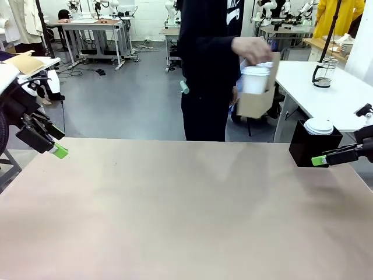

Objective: Pour a drink into a cup and package it in a carrier.
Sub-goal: Insert the held 600 ml Paper Cup into the Cup Carrier.

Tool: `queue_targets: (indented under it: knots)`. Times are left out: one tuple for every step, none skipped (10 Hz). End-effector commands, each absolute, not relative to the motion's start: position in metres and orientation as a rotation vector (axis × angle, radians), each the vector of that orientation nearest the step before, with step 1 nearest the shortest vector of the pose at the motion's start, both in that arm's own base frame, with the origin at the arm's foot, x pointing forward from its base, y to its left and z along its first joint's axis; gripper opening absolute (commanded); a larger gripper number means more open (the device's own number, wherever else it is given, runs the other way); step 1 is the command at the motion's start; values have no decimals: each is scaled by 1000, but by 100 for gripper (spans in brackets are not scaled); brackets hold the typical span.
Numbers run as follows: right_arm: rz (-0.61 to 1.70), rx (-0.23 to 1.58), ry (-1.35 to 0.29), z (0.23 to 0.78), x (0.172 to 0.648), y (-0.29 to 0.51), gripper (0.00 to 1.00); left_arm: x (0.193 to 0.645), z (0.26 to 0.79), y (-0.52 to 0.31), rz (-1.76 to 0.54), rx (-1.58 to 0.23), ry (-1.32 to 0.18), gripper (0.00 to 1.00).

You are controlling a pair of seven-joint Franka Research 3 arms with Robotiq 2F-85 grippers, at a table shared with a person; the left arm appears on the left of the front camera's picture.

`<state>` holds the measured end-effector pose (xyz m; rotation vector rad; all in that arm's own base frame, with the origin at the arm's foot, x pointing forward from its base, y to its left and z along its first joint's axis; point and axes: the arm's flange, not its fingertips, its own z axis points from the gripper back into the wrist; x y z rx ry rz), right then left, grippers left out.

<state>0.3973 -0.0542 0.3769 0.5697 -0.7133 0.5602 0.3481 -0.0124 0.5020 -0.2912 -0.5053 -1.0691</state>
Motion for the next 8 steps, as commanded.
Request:
queue_targets:
  knots:
    - [569, 560, -715, 378, 397, -55, 100, 348, 502, -11, -1075, -310, -514, 100]
    - [569, 560, -715, 378, 397, -55, 100, 348, 502, -11, -1075, -310, -514, 100]
    - [569, 560, -715, 378, 397, -55, 100, 348, 502, -11, -1075, -310, -514, 100]
    - [569, 560, -715, 378, 397, -55, 100, 348, 502, -11, -1075, -310, -514, 100]
    - [569, 560, -715, 378, 397, -55, 100, 348, 502, -11, -1075, -310, -514, 100]
    - [569, 560, -715, 378, 397, -55, 100, 348, 502, -11, -1075, -310, -514, 100]
    - [569, 560, -715, 378, 397, -55, 100, 348, 502, -11, -1075, -310, -514, 100]
    - [569, 560, -715, 378, 397, -55, 100, 348, 502, -11, -1075, -310, -514, 100]
